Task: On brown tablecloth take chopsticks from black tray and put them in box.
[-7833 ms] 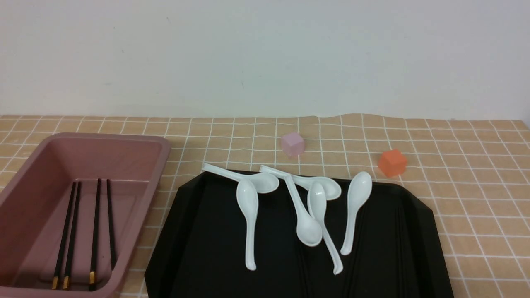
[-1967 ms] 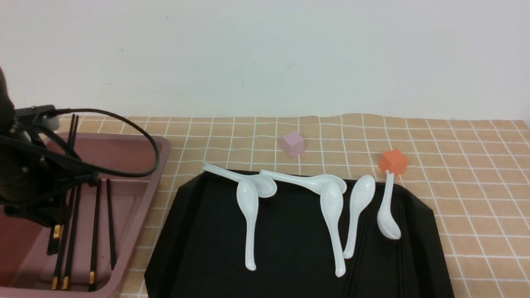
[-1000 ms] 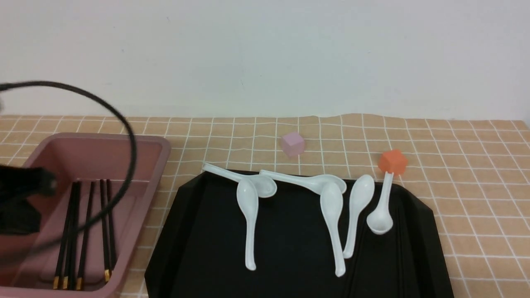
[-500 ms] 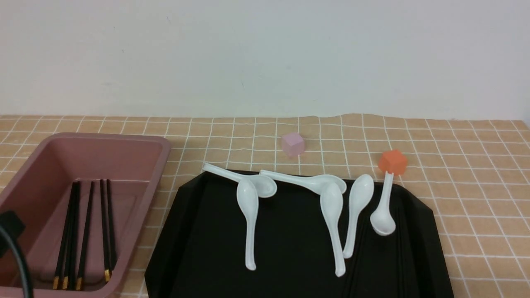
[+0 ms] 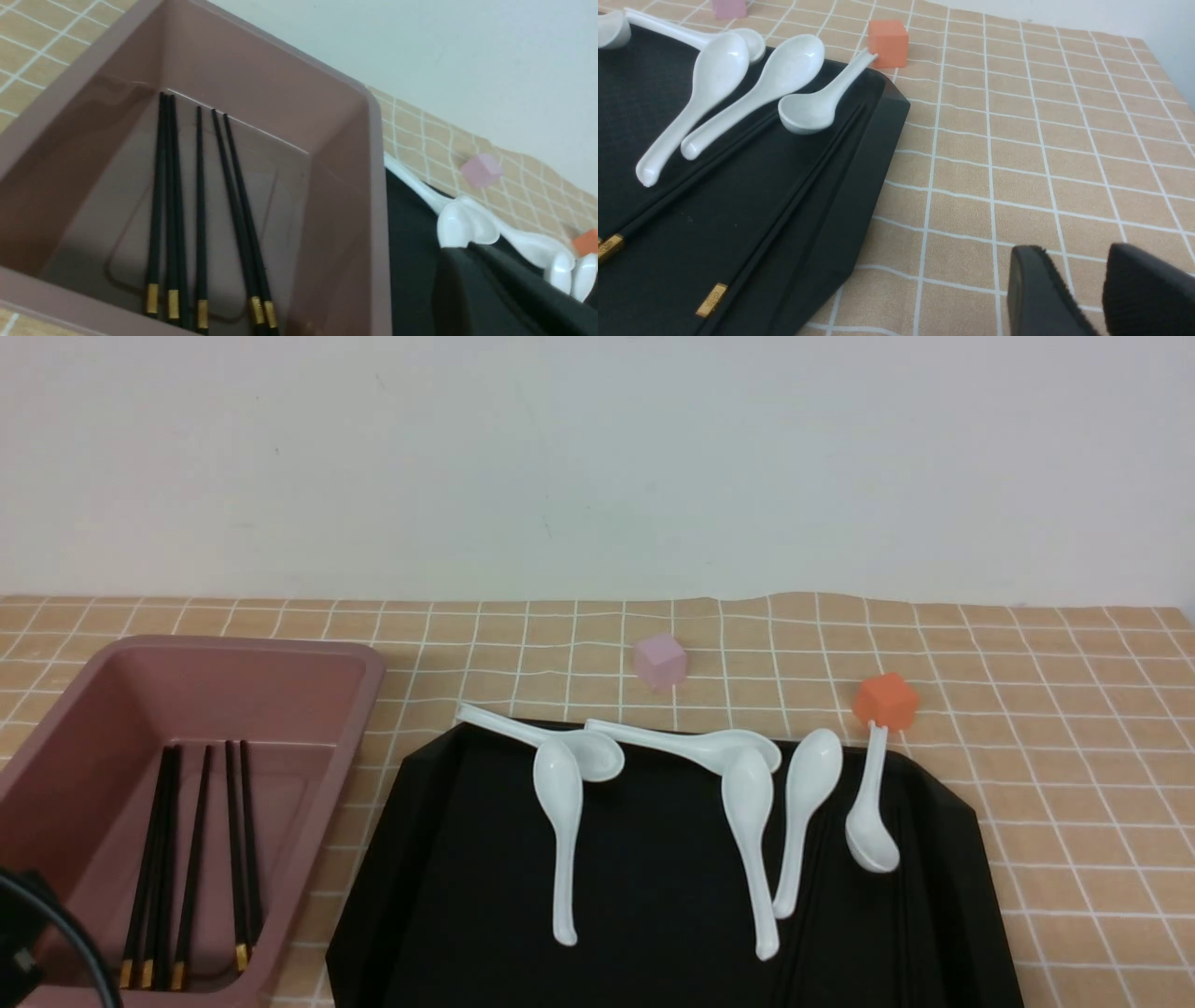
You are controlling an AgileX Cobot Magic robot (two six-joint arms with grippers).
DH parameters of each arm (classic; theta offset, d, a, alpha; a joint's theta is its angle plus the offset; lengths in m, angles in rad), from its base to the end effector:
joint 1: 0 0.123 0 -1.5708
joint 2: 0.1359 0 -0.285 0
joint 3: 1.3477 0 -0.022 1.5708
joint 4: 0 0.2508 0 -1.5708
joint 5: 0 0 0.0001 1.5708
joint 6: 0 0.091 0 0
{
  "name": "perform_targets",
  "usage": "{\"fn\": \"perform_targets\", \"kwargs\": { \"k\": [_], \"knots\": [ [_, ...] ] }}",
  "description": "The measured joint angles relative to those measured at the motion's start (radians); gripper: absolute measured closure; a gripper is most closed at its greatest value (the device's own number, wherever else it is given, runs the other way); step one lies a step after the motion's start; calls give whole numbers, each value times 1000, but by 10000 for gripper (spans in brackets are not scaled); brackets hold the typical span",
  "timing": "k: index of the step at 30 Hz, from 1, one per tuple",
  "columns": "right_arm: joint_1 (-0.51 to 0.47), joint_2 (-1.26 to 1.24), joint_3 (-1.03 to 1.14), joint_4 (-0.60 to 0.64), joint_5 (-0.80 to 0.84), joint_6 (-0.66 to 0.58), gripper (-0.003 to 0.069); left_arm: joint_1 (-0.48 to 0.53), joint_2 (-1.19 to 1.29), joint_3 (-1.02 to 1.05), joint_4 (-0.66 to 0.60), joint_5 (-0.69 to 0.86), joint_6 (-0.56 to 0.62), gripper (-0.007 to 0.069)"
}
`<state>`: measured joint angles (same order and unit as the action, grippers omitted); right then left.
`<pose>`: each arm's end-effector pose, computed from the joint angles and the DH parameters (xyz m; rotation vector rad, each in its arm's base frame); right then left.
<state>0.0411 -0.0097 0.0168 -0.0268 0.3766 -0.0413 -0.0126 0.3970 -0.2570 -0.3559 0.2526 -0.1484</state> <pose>0.0525 0.0013 0.1742 -0.0933 1.8649 -0.0266 0.0929 -0.0091 0.2505 -0.3890 1.8416 -0.4306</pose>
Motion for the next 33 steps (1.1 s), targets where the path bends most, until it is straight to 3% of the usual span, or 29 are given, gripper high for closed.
{"fn": "perform_targets", "kwargs": {
  "k": [8, 17, 24, 33],
  "knots": [
    [0, 0, 0, 0, 0, 0, 419, 0, -25, 9, 106, 11, -9, 637],
    [0, 0, 0, 0, 0, 0, 419, 0, -295, 216, 356, 13, -238, 635],
    [0, 0, 0, 0, 0, 0, 419, -2, -406, 282, 397, 79, -270, 631],
    [0, 0, 0, 0, 0, 0, 419, -142, -409, 287, 419, 133, -267, 624]
  ]
}}
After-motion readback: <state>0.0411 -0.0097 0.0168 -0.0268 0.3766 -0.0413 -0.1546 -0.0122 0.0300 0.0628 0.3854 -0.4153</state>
